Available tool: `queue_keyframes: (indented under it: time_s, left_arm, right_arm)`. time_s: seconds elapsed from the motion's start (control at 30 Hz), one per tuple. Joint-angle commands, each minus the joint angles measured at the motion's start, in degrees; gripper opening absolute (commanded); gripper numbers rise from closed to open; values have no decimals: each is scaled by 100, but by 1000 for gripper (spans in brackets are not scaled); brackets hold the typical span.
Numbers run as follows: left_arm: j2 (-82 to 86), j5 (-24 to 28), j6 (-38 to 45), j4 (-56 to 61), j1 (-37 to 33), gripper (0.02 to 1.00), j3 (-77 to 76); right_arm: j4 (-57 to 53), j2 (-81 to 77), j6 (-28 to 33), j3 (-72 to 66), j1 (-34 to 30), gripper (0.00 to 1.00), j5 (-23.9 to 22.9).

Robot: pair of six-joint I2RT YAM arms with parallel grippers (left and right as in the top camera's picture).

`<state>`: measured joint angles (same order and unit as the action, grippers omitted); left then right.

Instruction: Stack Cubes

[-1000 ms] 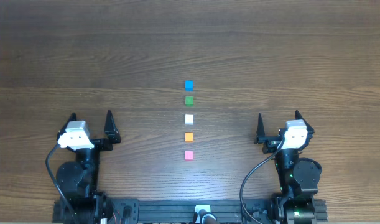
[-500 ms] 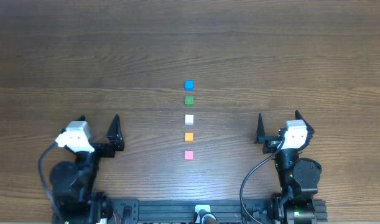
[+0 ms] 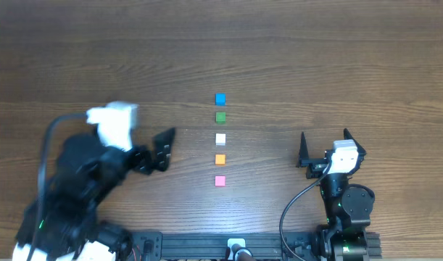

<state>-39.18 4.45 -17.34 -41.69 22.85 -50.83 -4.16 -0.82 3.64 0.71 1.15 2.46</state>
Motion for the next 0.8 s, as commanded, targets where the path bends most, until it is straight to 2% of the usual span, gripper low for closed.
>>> queue_keyframes:
  time_s: [0.03,0.23,0.27,0.33,0.43,0.67,0.8]
  left_arm:
    - [-1622,-1213,-778,-282,1513,996,-811]
    - [-3001,-1016,-1679,-721,2059,998,-1145]
    - [-3163,-850,-1784,-802,2085,1000,-1145]
    - [-3711,-7,-2068,-938,2221,1000,-1145]
    - [-4151,636,-2068,-791,2385,1000,-1143]
    - [-4852,1366,-2356,-769,2682,1000,-1143]
    - [-5077,1397,-2485,-979,2826,1000,-1139]
  right_arm:
    - [0,55,28,-42,24,991,-39]
    - [0,55,28,-42,24,991,-39]
    - [0,52,28,-42,24,991,-39]
    - [0,55,28,-42,24,991,-39]
    - [0,55,28,-42,24,993,-39]
    - [0,55,28,-42,24,993,-39]
    - [0,52,28,-42,24,993,-39]
